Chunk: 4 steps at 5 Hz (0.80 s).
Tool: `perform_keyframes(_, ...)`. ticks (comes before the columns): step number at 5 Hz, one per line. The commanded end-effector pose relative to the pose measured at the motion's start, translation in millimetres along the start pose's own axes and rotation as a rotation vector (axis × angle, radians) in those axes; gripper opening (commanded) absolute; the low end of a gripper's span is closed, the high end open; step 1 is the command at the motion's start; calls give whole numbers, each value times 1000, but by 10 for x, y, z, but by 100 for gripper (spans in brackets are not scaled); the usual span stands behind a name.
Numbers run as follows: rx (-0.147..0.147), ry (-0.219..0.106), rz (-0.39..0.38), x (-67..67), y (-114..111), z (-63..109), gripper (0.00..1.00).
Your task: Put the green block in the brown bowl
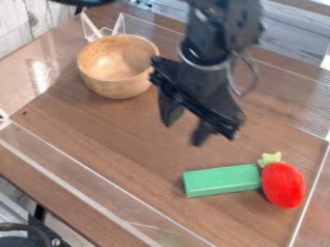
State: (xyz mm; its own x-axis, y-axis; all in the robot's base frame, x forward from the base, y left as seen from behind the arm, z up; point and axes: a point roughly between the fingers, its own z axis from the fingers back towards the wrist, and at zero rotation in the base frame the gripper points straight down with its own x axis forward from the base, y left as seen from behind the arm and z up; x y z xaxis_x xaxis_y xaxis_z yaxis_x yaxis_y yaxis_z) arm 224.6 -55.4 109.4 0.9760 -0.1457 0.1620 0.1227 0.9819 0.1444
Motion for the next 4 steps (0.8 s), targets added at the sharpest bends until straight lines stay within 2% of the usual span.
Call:
perform_keyframes(1,-20,-36,32,66,-143,-39,100)
perform_keyframes(2,-58,-40,-130,66,-298,-149,100)
perform_keyframes(3,-102,-62,-375,56,-371,-256,100)
perform_keyframes(4,-129,-71,-581,52,-350,-392,100)
